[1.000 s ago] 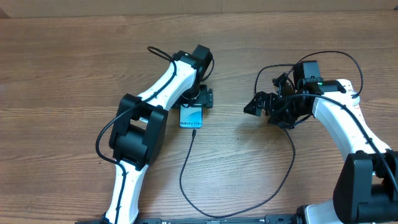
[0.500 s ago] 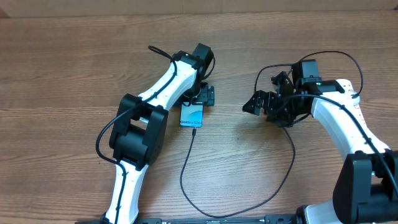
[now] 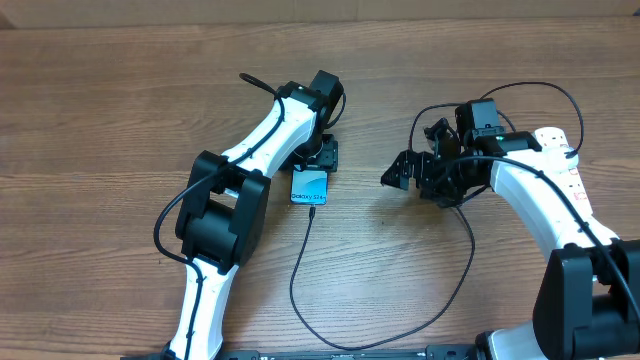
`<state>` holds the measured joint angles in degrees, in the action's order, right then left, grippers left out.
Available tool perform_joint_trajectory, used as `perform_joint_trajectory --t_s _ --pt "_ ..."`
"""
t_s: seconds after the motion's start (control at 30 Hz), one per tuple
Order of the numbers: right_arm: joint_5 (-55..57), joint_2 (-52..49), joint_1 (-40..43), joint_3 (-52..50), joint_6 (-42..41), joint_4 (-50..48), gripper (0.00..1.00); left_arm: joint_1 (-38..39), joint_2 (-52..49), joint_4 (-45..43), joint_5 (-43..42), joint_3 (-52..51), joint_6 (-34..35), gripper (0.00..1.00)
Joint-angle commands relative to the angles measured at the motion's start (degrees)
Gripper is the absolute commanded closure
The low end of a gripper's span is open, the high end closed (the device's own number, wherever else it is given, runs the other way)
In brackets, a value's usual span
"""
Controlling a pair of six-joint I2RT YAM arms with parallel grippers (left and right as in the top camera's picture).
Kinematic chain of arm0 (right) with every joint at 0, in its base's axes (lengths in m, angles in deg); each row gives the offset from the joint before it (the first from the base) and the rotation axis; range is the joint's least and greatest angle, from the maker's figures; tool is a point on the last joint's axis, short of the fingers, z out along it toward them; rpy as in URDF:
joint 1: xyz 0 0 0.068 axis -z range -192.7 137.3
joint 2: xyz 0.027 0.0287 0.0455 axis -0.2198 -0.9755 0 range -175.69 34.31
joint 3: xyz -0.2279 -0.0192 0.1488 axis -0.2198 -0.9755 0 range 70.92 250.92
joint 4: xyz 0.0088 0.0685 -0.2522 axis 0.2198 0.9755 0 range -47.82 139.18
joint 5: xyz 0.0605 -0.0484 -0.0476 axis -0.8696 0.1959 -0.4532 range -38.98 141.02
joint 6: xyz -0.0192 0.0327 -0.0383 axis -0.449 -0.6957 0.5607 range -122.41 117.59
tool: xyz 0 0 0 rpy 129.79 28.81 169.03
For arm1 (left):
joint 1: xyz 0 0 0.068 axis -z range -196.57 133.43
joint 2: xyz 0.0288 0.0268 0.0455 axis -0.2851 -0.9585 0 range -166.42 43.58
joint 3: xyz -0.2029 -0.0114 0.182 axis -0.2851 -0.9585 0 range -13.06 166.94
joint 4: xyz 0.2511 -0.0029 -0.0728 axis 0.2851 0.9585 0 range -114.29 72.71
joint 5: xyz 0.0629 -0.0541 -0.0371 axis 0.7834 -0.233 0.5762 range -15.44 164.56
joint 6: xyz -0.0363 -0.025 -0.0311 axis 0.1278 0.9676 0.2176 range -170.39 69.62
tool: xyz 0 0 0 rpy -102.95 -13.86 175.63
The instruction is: Plug charger to phone and switch on socket
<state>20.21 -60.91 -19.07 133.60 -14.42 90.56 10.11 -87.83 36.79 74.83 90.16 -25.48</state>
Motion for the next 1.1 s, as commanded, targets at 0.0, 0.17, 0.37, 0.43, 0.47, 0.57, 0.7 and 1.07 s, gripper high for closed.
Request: perform_joint_trajectory --t_s 0.0,0.17,0.37,0.43,0.47,0.57,0.7,1.07 --pt "0.3 -0.3 -0.1 -2.7 -5.0 -2.4 0.0 0.5 -1.3 0.2 0.2 0.1 -0.7 0.29" --pt "-0.9 -0.3 -0.6 -7.8 -9.0 -9.9 0.0 0.4 -1.3 0.2 -2.2 0.1 -2.9 0.31" --pt "-4.9 -0.9 -2.6 -12.9 -9.9 -20.3 0.0 -0.4 -1.3 0.2 -10.8 0.1 -7.0 0.33" --pt "-5.4 -2.1 -3.7 -13.0 -12.9 -22.4 0.0 -0.6 -1.3 0.2 -13.0 0.1 -7.7 0.32" --pt "-5.3 -2.9 -4.5 -13.0 -14.8 -23.7 0.0 -0.7 -1.3 0.2 -14.3 0.1 -8.3 0.31" --pt "-5.3 -6.1 -7.7 -13.0 -19.6 -30.1 0.0 -0.9 -1.3 0.2 -16.2 0.1 -9.3 0.29" --pt "-5.3 -11.5 -12.7 -13.0 -27.5 -41.1 0.0 -0.9 -1.3 0.4 -17.3 0.1 -10.2 0.28" --pt "0.9 -16.7 -20.0 -13.0 -30.3 -57.2 0.13 -0.9 -1.3 0.1 -18.1 0.1 -10.2 0.27"
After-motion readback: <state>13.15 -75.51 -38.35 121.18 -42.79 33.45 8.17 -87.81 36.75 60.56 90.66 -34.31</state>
